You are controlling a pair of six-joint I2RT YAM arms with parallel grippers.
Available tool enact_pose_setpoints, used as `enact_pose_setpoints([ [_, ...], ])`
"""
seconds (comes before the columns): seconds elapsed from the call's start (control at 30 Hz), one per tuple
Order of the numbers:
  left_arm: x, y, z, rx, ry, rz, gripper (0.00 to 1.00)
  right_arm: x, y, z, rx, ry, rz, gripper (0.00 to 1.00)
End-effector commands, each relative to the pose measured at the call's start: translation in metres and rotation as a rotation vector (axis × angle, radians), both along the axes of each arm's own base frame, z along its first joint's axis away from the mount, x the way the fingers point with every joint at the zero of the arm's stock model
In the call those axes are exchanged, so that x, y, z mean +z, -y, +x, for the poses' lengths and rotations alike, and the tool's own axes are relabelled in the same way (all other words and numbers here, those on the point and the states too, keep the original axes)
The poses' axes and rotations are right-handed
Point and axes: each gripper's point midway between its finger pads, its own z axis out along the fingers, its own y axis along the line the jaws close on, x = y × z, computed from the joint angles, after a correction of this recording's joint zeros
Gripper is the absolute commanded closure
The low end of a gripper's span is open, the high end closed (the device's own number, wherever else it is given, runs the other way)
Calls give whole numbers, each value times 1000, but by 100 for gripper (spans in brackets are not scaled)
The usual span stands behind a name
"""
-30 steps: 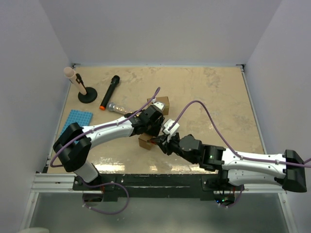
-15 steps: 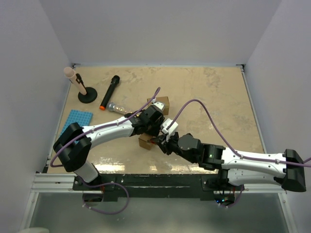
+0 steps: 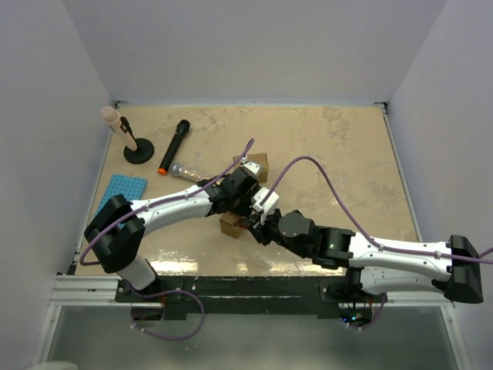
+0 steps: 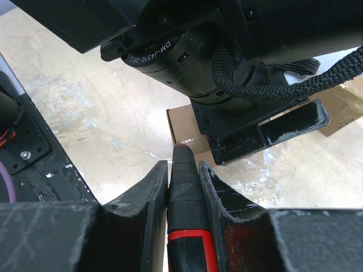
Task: Unpack the express box
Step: Cut the express box at the center of the board.
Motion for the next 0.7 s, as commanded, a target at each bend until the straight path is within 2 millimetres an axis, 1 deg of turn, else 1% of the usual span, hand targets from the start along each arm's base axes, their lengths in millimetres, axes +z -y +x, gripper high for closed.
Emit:
enact_pose_setpoints([
  [0.0, -27, -25, -16, -12, -94, 108, 73, 2, 1, -1, 10, 4, -38, 100],
  [0.23, -27, -32, -10, -7, -88, 124, 73, -2, 0, -1, 4, -9, -54, 100],
  [0.33, -27, -34, -9, -20, -86, 138, 73, 0, -2, -1, 8, -9, -42, 100],
  [0.5, -26, -35, -8, -57, -70, 155, 73, 4, -11, -2, 10, -36, -22, 100],
  [0.53, -25, -37, -8, -61, -64, 163, 73, -1, -13, -2, 12, -44, -32, 100],
  [0.6, -26, -39, -8, -78, -56, 180, 73, 0, -16, -3, 14, -54, -27, 100],
  [0.67, -29, -44, -8, -84, -53, 205, 74, -4, -16, -4, 13, -63, -39, 100],
])
